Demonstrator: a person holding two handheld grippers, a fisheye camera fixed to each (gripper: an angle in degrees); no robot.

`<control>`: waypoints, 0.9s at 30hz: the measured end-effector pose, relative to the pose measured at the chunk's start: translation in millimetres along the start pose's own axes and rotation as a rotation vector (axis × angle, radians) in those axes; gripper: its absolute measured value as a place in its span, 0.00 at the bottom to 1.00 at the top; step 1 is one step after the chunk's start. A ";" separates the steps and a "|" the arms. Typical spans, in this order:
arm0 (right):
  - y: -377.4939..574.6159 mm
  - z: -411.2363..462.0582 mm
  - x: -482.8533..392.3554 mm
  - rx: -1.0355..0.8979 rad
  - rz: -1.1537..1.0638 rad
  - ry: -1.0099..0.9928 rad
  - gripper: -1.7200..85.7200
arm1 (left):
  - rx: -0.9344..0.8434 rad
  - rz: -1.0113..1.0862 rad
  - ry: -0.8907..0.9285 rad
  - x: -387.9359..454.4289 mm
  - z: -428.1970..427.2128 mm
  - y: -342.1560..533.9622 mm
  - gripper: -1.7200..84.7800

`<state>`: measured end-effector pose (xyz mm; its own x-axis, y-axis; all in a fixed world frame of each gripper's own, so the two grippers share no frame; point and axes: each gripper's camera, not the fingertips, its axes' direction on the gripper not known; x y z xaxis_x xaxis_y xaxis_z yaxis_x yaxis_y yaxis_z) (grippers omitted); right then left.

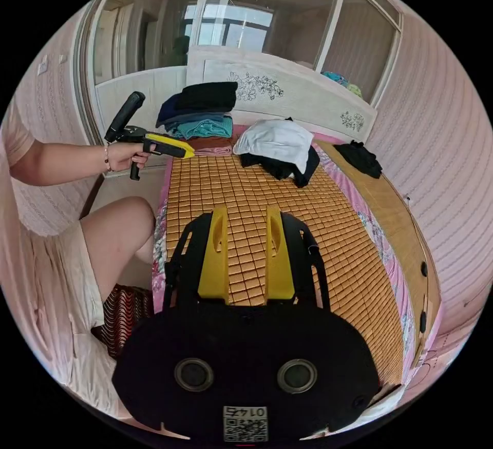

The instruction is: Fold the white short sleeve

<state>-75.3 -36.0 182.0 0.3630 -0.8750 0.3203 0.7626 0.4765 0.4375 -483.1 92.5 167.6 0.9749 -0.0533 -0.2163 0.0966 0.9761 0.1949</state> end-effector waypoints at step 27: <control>-321.0 236.0 122.6 -0.072 0.223 0.093 0.01 | 0.139 0.080 -0.176 -127.8 122.4 -128.8 0.01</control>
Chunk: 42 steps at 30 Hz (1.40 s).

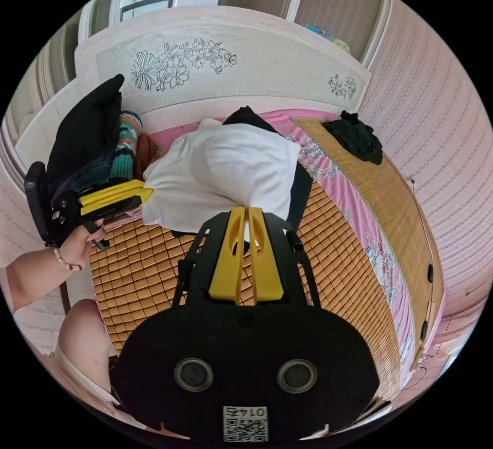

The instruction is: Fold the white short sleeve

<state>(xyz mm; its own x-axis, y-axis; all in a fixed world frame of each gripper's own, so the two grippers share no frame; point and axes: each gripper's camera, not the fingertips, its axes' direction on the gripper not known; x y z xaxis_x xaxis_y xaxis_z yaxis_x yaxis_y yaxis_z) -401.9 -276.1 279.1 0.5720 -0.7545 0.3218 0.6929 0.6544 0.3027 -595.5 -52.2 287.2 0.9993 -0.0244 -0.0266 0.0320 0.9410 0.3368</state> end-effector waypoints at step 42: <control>439.2 -100.4 -16.6 -0.334 0.236 -0.247 0.02 | -0.631 0.503 0.517 406.4 -48.7 149.6 0.11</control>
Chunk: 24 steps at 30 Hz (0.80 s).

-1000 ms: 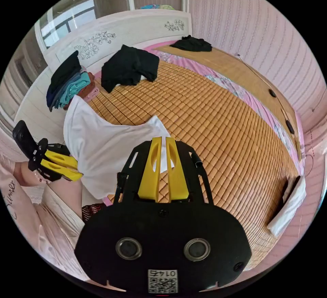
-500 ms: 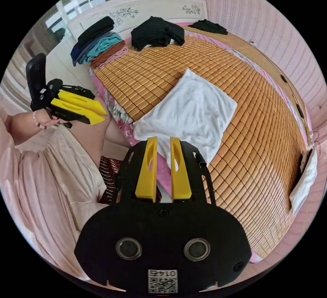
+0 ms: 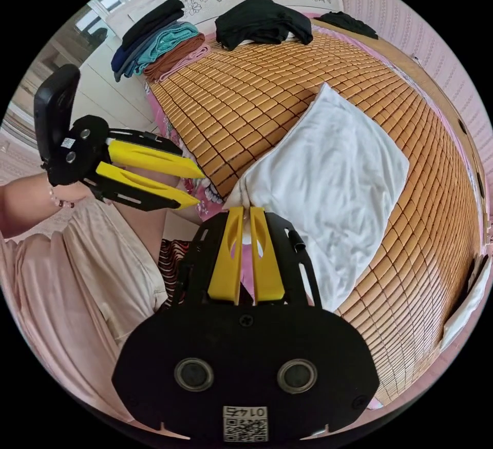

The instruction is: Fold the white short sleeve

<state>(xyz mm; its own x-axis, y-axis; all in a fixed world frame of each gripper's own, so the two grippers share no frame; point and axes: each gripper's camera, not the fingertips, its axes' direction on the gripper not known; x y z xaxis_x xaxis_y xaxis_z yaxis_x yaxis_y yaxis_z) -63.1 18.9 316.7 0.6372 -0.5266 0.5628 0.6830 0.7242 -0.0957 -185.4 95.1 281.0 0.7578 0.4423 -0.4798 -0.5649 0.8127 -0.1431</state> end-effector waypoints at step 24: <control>296.4 -134.0 261.1 0.308 0.827 0.045 0.04 | -0.206 -0.037 -0.048 -7.9 33.5 -92.5 0.05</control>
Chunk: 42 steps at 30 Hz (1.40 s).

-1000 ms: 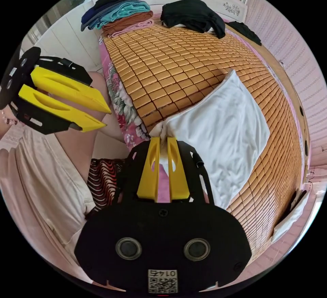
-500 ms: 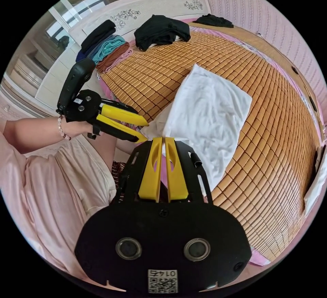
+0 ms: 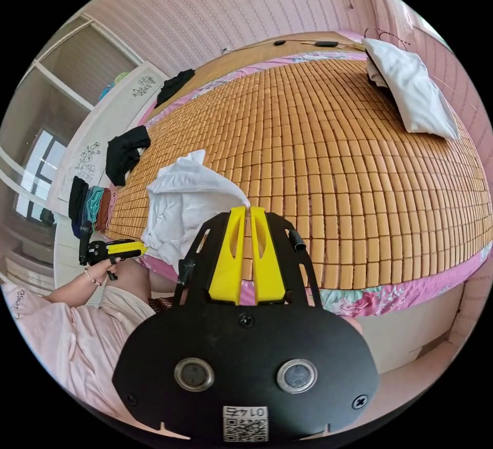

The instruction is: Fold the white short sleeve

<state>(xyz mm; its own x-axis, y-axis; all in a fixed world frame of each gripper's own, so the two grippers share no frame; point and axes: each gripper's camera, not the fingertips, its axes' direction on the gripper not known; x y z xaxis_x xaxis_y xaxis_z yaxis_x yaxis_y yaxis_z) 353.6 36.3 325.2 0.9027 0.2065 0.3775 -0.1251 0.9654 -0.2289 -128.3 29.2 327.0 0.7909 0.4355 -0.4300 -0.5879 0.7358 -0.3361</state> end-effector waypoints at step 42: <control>27.5 -420.2 9.9 0.856 -0.389 -0.507 0.03 | 1.176 -0.025 -0.021 -71.9 -516.3 242.5 0.01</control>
<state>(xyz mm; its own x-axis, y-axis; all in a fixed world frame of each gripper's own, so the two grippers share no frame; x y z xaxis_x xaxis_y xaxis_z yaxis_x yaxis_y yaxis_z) 532.1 -2.1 -54.5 0.6911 -0.2878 0.6630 -0.2903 0.7295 0.6193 -415.5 -91.4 -156.2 0.8089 0.4145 -0.4170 -0.0618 0.7652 0.6408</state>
